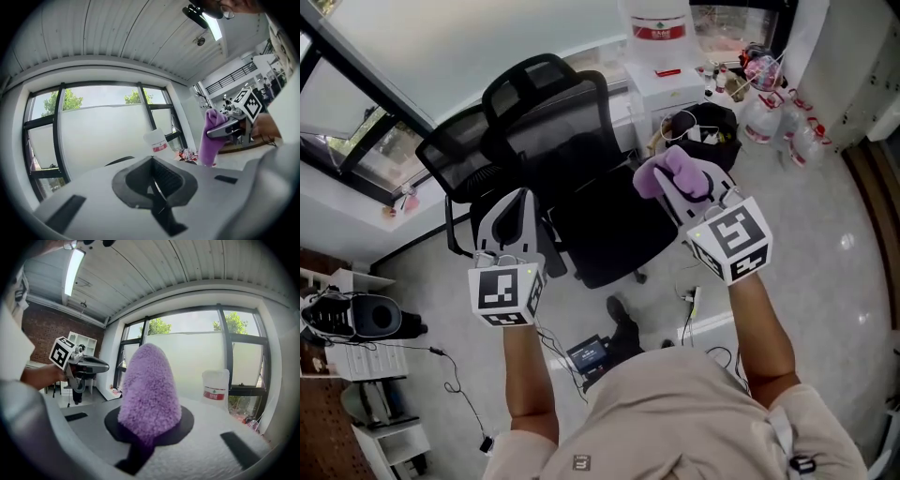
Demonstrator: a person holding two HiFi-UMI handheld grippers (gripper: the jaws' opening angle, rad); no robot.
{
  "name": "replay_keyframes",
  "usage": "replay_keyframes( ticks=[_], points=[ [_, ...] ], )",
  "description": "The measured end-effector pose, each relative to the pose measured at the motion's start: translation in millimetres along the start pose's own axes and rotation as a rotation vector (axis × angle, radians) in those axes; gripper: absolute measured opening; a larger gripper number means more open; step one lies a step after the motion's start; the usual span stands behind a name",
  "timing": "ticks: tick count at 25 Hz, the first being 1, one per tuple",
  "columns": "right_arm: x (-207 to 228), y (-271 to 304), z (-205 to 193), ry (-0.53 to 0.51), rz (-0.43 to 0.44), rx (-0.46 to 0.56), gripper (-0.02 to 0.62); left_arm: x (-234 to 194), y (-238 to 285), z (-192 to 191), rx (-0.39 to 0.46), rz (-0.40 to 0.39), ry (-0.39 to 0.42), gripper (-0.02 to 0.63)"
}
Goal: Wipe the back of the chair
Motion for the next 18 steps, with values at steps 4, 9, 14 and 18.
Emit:
replay_keyframes(
  ticks=[4, 9, 14, 18],
  points=[
    [10.9, 47.0, 4.4, 0.006, -0.016, -0.006, 0.017, -40.0, 37.7, -10.3, -0.001, -0.011, -0.022, 0.006],
    [20.9, 107.6, 12.0, 0.017, -0.034, -0.005, 0.017, -88.8, 80.8, -19.9, -0.011, -0.038, -0.003, 0.006],
    [25.2, 167.1, 14.2, 0.024, -0.045, 0.007, 0.018, -136.2, 113.6, -34.1, -0.008, -0.045, -0.010, 0.006],
    [24.9, 210.0, 18.5, 0.021, -0.050, 0.011, 0.018, -167.8, 130.0, -46.5, -0.010, -0.049, -0.019, 0.006]
  ],
)
Point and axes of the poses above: the fingertips, and each gripper's own axes: y forward along the fingers, x to its right, z out of its top, the point moved 5 cm from there along -y, backward along the fingers, and after that the axes turned 6 degrees about -y, right-handed, at the moved point
